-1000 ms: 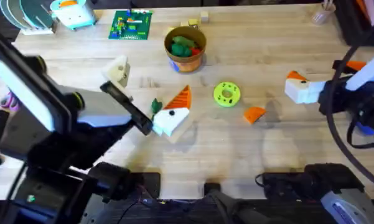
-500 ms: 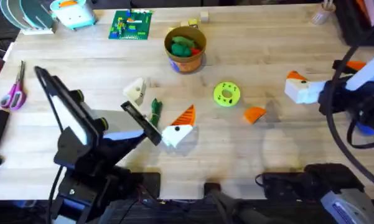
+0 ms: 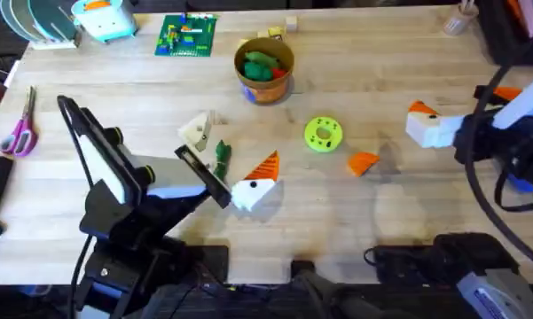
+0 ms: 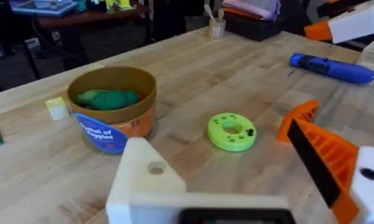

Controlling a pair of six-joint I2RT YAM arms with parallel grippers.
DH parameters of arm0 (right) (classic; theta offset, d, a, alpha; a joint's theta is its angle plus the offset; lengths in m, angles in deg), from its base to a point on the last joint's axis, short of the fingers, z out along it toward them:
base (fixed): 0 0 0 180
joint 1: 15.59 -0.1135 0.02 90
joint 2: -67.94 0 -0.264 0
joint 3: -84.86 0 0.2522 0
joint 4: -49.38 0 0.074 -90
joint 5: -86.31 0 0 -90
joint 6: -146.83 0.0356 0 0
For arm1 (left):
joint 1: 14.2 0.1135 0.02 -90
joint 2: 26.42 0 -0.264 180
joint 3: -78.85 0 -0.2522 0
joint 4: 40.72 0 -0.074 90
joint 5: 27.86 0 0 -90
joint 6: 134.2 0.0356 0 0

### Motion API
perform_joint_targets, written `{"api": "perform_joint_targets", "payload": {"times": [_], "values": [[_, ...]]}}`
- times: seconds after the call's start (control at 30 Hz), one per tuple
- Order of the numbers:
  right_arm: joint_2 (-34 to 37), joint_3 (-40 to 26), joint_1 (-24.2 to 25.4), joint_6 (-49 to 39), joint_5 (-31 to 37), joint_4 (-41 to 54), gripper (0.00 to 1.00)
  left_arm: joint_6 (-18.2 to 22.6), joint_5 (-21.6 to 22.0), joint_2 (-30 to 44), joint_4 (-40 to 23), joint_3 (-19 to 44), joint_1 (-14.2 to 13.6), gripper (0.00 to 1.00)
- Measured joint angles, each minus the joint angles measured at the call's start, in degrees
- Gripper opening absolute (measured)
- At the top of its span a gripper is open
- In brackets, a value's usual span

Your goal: Pick up the gripper from the table and insert it into the empty holder that is missing its gripper. Then pick up a screw, insert it into the mounting hole, and use the screwdriver to tighten it. Finally, clean up the table by picking up the vegetable and placing it into the bucket.

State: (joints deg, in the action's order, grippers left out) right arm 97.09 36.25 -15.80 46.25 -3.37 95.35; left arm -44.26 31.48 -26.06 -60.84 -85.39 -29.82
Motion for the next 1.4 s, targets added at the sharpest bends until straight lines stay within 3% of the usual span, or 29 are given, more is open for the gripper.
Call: {"api": "perform_joint_targets", "payload": {"times": [0.63, 0.73, 1.07, 1.27, 1.4], "values": [[0.00, 0.00, 0.00, 0.01, 0.00, 0.00, 0.989, -0.02, -0.46, 0.00, 0.09, -0.02, 0.00, 0.991], [0.00, 0.00, 0.00, 0.01, 0.00, 0.00, 0.993, -0.17, -3.19, 0.00, 0.09, -0.02, 0.00, 0.991], [0.00, 0.00, 0.00, 0.02, -0.19, 0.00, 0.991, -0.54, -18.41, 0.00, -0.92, -0.04, 0.00, 0.991], [0.24, -0.02, 0.00, 1.91, -3.49, 1.53, 0.992, -1.99, -21.72, 0.00, -1.11, -0.07, 0.00, 0.991], [1.64, -1.55, -1.49, 2.74, -7.24, 10.08, 0.992, -2.34, -22.32, 0.00, -1.16, -0.09, 0.00, 0.991]]}}
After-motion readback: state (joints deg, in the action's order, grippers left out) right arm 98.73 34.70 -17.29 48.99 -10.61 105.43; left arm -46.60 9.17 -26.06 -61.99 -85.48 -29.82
